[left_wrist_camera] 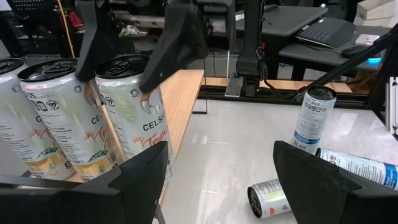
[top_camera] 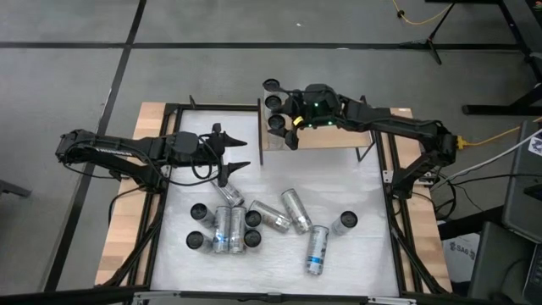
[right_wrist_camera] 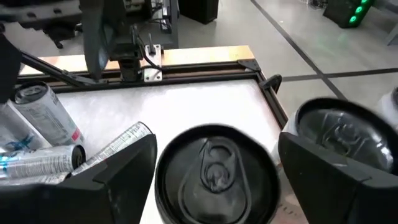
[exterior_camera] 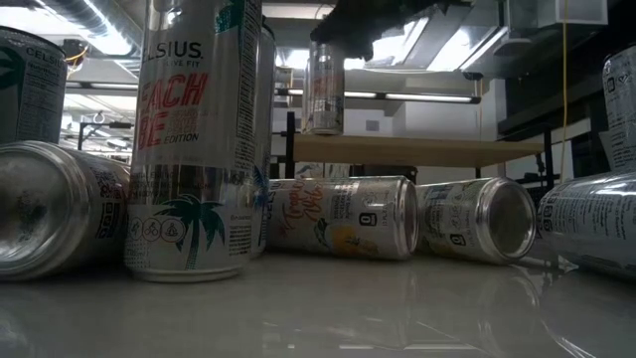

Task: Place canned beverage on shelf
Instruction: Put the right orange soda can on the shelf aligned with the other orange soda cans

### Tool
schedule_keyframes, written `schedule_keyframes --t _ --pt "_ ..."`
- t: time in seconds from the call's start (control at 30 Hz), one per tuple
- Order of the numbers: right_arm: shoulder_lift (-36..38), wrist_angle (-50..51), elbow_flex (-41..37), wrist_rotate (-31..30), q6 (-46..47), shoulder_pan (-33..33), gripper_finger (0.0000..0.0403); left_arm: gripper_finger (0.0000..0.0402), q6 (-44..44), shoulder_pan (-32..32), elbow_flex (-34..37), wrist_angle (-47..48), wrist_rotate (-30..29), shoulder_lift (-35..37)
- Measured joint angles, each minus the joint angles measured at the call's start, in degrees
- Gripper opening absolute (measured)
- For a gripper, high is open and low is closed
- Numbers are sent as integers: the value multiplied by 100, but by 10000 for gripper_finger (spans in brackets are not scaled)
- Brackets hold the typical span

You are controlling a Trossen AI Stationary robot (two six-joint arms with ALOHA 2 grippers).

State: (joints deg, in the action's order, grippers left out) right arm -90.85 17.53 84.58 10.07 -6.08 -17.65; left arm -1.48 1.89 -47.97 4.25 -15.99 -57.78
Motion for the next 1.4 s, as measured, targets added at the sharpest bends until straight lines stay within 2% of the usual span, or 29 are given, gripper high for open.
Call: schedule_keyframes --t 0.3,0.53,0.7,0.8,1.03,1.13,1.4 --pt "0 397 588 49 0 4 326 283 0 0 0 0 -1 0" --pt "9 644 1066 1180 6 87 326 283 0 1 0 0 -2 0" --pt "9 944 1070 1339 2 577 326 283 0 0 0 0 0 0" --pt "9 1362 1070 1045 0 941 326 283 7 1 0 0 0 -1" --pt "-64 2177 1068 -57 -13 1583 326 283 9 1 0 0 0 -1" --pt "-140 2231 881 -362 -3 1670 326 283 11 2 0 0 11 -2" --pt "-164 2066 101 -661 133 1523 326 283 13 0 0 0 55 -2"
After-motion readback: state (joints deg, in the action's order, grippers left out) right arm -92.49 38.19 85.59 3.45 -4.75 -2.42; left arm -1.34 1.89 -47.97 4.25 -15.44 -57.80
